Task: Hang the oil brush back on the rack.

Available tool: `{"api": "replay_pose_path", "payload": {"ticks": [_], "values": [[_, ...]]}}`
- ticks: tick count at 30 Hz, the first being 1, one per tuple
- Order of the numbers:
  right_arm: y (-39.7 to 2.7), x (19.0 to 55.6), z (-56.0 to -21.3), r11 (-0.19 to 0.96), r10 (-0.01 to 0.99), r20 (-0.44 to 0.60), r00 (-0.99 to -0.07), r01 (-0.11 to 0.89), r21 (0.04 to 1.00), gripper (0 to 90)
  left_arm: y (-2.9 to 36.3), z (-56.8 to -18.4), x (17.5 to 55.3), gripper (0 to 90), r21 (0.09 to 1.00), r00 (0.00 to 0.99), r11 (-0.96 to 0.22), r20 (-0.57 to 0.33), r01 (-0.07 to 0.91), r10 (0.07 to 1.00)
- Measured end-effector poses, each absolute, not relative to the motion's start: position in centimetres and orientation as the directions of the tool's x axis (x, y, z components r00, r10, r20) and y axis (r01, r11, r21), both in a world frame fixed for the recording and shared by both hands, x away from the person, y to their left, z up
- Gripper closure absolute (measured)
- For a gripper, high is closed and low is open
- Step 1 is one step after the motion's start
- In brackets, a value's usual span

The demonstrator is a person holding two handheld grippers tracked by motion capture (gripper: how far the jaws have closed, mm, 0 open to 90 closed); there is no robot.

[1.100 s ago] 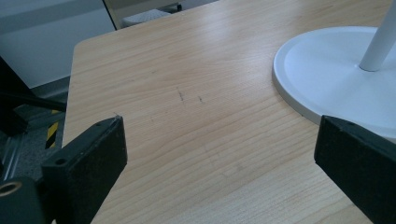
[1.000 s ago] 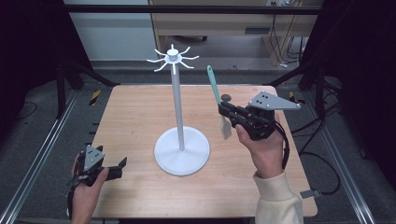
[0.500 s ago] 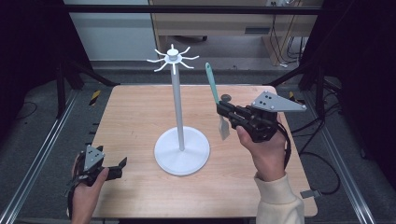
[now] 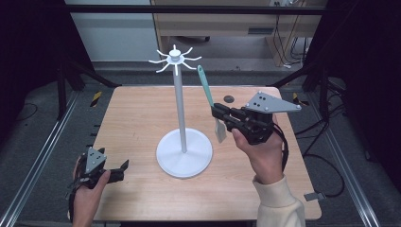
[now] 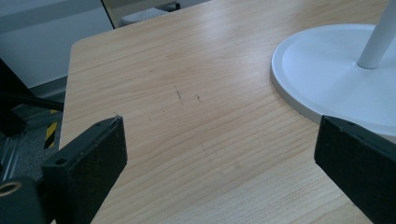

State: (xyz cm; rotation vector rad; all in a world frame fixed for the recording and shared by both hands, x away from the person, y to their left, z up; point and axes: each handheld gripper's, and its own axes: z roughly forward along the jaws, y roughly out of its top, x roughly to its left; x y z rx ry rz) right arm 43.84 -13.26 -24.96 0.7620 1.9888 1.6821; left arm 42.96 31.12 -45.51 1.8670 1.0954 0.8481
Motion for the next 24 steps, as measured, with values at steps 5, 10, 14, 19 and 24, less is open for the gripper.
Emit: {"api": "replay_pose_path", "payload": {"ticks": [5, 10, 14, 19, 24], "values": [[-12.9, 44.0, -24.8, 0.122, 0.649, 0.024, -0.760, 0.135, 0.983, 82.2, 31.1, -45.5, 43.0, 2.1, 0.874, 0.404, -0.313, 0.151, 0.373, 0.902], [-12.8, 44.2, -24.8, 0.131, 0.646, 0.025, -0.763, 0.143, 0.981, 82.2, 31.1, -45.5, 43.0, 2.1, 0.874, 0.402, -0.312, 0.151, 0.373, 0.903], [-12.6, 44.4, -24.9, 0.137, 0.646, 0.023, -0.763, 0.145, 0.980, 82.2, 31.1, -45.5, 42.9, 2.1, 0.873, 0.404, -0.314, 0.152, 0.374, 0.902], [-12.2, 44.7, -25.0, 0.144, 0.643, 0.023, -0.766, 0.151, 0.978, 82.2, 31.1, -45.6, 42.9, 2.1, 0.873, 0.404, -0.315, 0.152, 0.373, 0.902], [-11.7, 45.1, -25.1, 0.145, 0.638, 0.029, -0.769, 0.157, 0.977, 82.2, 31.1, -45.6, 42.9, 2.1, 0.872, 0.405, -0.316, 0.153, 0.373, 0.901]]}}
